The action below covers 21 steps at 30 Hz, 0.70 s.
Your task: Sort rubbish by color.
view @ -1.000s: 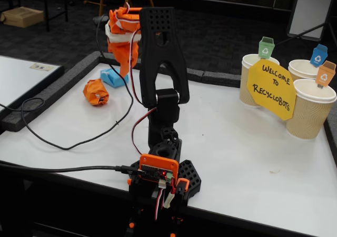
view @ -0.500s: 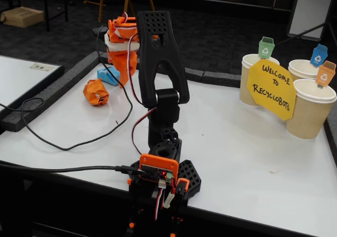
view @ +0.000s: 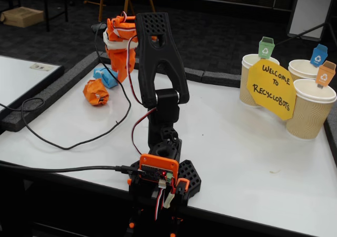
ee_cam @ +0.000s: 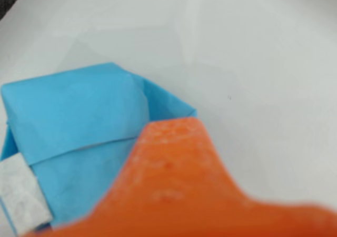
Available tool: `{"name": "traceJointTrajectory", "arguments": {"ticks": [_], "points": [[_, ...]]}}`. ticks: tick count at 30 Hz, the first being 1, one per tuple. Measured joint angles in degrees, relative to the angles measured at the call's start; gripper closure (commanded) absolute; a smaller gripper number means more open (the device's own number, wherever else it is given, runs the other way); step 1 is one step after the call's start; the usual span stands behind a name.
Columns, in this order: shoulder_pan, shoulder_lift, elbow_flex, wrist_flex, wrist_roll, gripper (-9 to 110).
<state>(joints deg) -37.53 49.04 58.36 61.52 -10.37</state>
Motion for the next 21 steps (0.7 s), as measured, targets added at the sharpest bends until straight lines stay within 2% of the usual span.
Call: {"name": "traceJointTrajectory", "arguments": {"ticks": [10, 21], "points": [[0.00, -0.26, -1.93, 2.81, 0.00, 101], [1.85, -0.44, -17.23, 16.08, 0.00, 101]]}}
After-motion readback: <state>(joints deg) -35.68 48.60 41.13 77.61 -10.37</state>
